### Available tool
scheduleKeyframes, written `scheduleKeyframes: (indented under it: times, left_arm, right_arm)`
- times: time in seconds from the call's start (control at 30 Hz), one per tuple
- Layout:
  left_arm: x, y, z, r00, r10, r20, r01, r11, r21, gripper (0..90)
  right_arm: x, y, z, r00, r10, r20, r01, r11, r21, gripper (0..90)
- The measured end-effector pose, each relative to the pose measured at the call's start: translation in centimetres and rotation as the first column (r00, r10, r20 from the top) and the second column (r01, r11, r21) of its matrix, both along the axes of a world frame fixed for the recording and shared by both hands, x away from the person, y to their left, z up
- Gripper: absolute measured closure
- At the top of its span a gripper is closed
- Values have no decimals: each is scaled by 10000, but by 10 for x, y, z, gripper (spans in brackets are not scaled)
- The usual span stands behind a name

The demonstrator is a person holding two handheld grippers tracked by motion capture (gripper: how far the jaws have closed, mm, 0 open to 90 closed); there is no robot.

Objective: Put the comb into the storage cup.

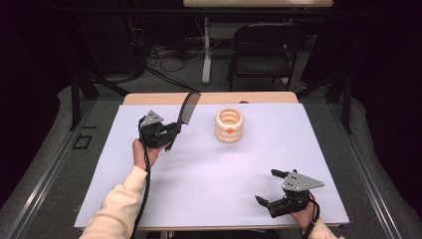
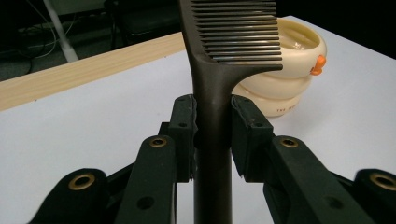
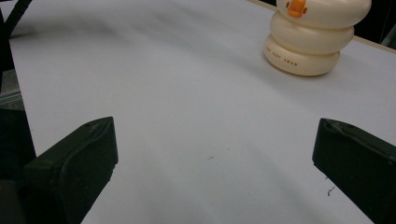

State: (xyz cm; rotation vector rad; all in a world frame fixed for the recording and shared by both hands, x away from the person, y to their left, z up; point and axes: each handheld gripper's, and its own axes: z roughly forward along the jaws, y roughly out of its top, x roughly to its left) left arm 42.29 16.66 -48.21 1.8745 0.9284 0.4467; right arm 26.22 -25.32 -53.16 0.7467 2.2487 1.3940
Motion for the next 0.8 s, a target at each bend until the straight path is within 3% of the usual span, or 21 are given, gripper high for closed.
scheduleKeyframes:
  times: [0.27, 0.8]
  left_arm:
    - [8, -13, -1, 9992, -388, -22, 387, 9985, -399, 717]
    - [17, -40, 2, 9964, -845, 85, 848, 9952, -491, 718]
  right_arm:
    - [2, 0, -1, 9999, -8, -144, 7, 10000, -52, 0]
    - [2, -1, -2, 9998, -54, -208, 53, 10000, -29, 0]
